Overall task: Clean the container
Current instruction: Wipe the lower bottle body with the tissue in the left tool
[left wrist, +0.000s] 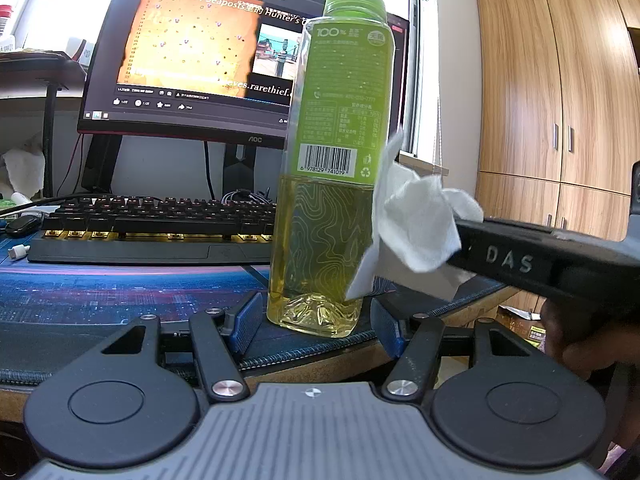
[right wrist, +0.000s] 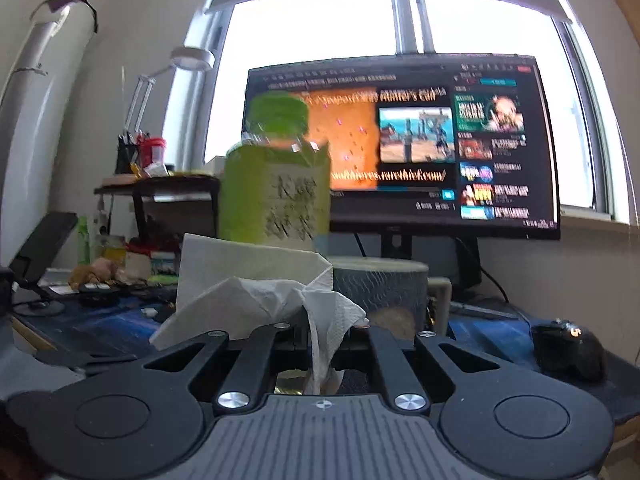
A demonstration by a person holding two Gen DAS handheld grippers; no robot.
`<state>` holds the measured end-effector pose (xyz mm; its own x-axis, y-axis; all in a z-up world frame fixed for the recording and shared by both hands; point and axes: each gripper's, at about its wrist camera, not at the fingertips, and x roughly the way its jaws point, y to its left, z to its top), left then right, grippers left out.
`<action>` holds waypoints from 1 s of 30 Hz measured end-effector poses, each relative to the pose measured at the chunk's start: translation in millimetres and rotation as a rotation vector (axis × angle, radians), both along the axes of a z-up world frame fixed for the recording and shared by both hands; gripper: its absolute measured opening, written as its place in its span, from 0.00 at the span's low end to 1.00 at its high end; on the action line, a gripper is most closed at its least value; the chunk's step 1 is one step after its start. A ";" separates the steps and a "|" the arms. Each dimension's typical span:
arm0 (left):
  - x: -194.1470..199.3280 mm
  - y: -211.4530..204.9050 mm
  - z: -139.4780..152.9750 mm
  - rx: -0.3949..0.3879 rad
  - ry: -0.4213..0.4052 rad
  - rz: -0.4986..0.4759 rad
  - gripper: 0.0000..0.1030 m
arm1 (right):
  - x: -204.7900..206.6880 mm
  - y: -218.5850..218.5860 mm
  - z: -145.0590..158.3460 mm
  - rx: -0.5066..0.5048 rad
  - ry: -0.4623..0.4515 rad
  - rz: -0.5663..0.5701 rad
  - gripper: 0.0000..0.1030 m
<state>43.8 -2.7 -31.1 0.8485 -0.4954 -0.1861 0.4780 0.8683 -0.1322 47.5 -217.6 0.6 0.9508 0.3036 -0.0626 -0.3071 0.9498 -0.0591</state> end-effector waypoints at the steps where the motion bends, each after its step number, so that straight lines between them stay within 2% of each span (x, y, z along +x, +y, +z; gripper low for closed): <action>1: 0.1 0.0 0.1 0.000 0.000 0.000 0.62 | 1.3 -0.4 -1.2 -0.001 0.005 -0.003 0.08; 13: 0.3 1.1 0.1 0.001 0.000 0.000 0.62 | -11.4 5.1 9.3 -0.003 -0.047 0.023 0.08; 22: 0.4 0.7 0.0 0.002 0.000 -0.002 0.62 | 0.9 -0.3 -1.0 -0.002 0.006 -0.004 0.08; 30: 0.5 0.2 0.2 0.006 0.000 -0.003 0.62 | -7.6 3.2 6.6 -0.013 -0.024 0.013 0.08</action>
